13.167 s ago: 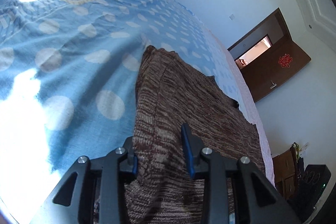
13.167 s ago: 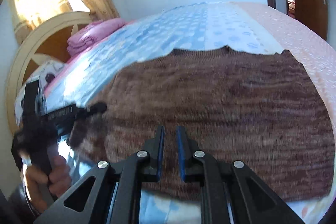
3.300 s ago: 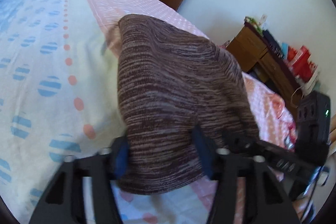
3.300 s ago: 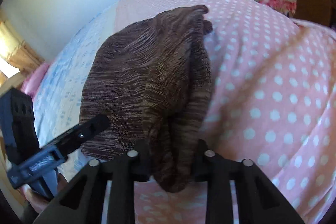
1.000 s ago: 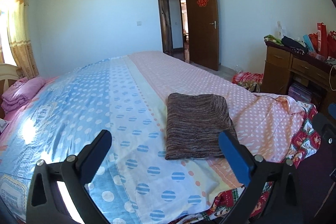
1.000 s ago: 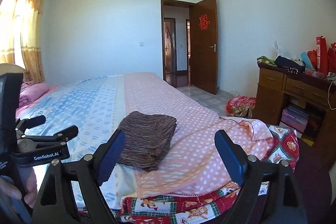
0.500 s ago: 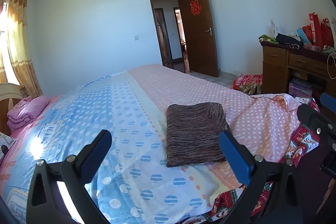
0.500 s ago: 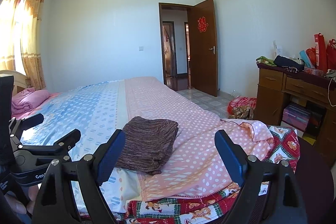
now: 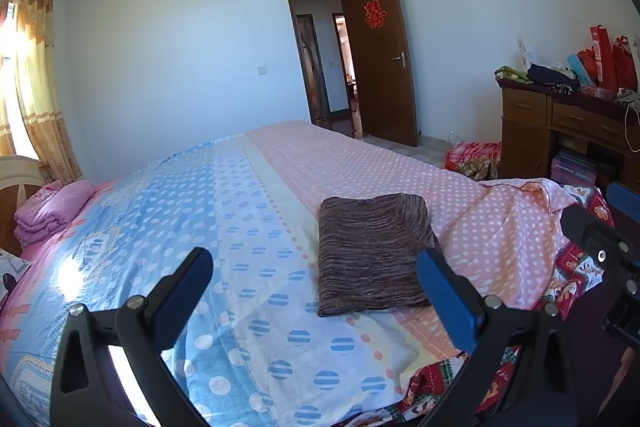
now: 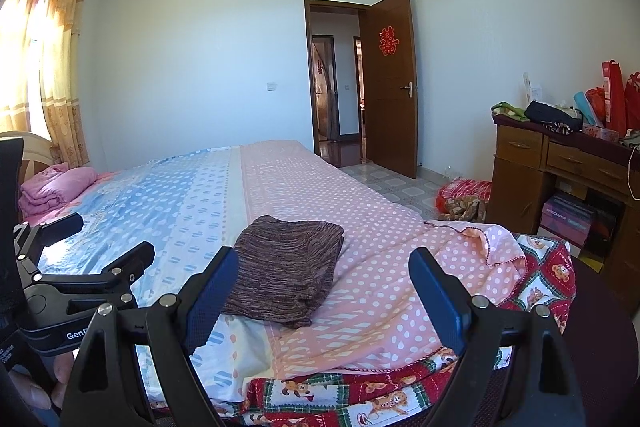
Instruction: Fold small clothes
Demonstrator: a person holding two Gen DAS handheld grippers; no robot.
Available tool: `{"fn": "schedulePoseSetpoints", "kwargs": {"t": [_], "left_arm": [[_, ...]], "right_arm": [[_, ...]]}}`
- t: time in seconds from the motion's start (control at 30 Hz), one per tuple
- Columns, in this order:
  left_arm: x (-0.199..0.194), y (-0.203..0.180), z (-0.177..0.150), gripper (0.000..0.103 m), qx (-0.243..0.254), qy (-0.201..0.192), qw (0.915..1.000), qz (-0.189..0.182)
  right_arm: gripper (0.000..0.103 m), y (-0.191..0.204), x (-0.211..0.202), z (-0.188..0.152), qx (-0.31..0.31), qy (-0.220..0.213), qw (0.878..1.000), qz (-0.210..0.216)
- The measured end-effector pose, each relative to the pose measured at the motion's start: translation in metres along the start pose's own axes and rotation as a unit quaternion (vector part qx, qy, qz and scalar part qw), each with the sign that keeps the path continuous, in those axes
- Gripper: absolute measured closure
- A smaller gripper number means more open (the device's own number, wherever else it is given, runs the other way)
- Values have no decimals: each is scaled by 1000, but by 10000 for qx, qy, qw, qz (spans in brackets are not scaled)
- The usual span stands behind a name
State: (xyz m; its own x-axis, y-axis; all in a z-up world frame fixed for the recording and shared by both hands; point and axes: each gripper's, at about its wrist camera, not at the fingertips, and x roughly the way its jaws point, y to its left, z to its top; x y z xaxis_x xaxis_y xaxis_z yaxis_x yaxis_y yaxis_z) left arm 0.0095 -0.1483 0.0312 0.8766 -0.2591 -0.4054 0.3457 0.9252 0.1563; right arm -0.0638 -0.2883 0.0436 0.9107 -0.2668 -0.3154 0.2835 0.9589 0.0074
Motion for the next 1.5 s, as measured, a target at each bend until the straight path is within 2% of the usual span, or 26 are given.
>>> {"fn": "schedulePoseSetpoints", "kwargs": {"t": [1.5], "left_arm": [[3,-2,-5,0,-50,79,10000,-4]], "right_arm": [[15,3,0,2,-51,9,10000,34]]}}
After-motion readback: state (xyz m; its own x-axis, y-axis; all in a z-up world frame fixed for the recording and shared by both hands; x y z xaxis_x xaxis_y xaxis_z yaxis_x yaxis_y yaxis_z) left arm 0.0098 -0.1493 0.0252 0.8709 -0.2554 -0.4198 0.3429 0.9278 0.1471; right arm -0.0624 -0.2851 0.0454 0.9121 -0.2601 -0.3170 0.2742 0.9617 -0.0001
